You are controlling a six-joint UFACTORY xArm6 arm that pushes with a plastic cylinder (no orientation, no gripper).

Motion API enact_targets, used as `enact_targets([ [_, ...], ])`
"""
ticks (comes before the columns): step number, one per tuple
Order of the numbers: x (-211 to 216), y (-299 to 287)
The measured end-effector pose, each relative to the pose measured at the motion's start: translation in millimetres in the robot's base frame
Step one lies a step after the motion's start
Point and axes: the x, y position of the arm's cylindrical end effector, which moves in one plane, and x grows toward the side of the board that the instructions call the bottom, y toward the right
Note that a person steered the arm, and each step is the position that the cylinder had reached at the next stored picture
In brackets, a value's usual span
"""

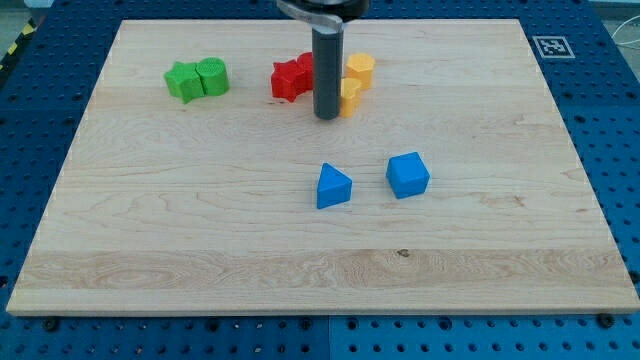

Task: Move the yellow heart a bit up

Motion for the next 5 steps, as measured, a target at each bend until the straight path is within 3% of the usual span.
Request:
enact_targets([
  [2,-39,11],
  [3,-29,9],
  [5,51,-5],
])
